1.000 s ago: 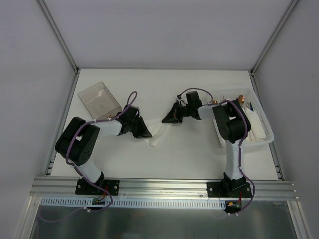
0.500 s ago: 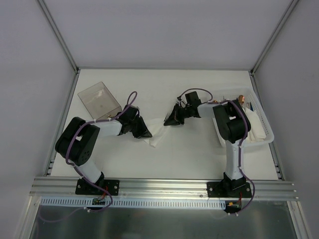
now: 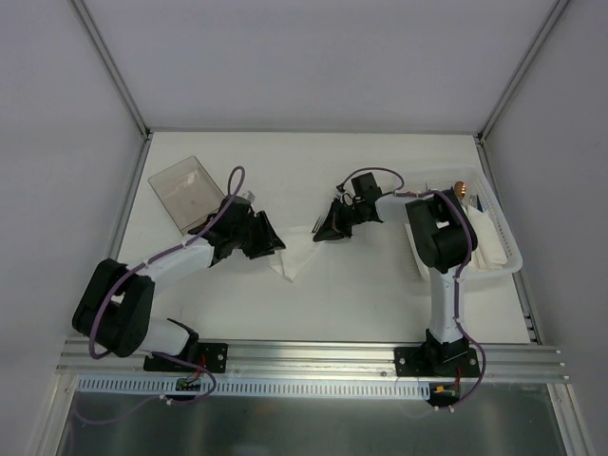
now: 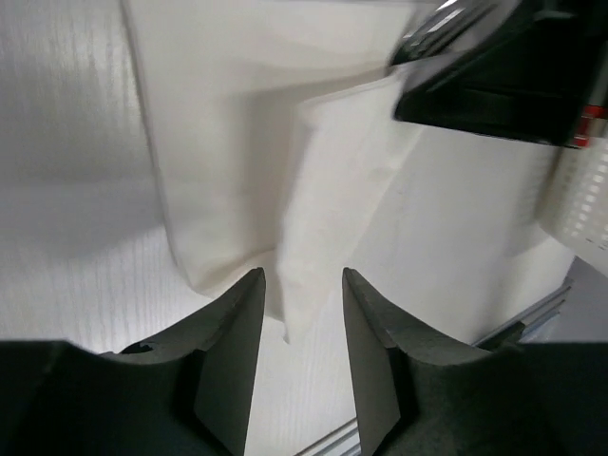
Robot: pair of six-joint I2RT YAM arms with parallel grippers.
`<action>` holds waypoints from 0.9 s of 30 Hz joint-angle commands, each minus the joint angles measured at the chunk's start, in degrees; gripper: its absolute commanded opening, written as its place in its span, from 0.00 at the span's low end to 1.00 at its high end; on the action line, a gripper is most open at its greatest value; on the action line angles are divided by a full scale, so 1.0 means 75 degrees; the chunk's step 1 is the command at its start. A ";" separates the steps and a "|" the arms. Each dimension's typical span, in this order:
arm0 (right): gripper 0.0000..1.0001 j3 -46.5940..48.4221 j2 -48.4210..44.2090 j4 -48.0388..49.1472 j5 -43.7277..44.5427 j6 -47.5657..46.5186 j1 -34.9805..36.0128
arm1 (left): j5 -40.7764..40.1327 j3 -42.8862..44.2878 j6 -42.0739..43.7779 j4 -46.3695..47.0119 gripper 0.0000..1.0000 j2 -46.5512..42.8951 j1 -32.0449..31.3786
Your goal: Place the utensils on the paper napkin and roll it up
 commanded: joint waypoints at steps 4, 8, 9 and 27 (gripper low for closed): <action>0.00 0.0268 0.0257 -0.0492 0.0526 -0.0373 0.0018 | -0.0665 0.0190 0.0501 -0.0350 0.47 -0.1025 0.0437; 0.00 0.0327 0.0269 -0.0516 0.0549 -0.0373 0.0018 | -0.0864 0.0390 0.0631 -0.0597 0.47 -0.0371 0.0601; 0.00 0.0350 0.0269 -0.0539 0.0549 -0.0373 0.0030 | -0.0864 0.0437 0.0619 -0.0597 0.47 -0.0252 0.0636; 0.00 0.0550 0.0339 -0.0739 0.0514 -0.0467 0.0053 | -0.1040 0.1527 0.0795 -0.0410 0.41 0.1822 0.0929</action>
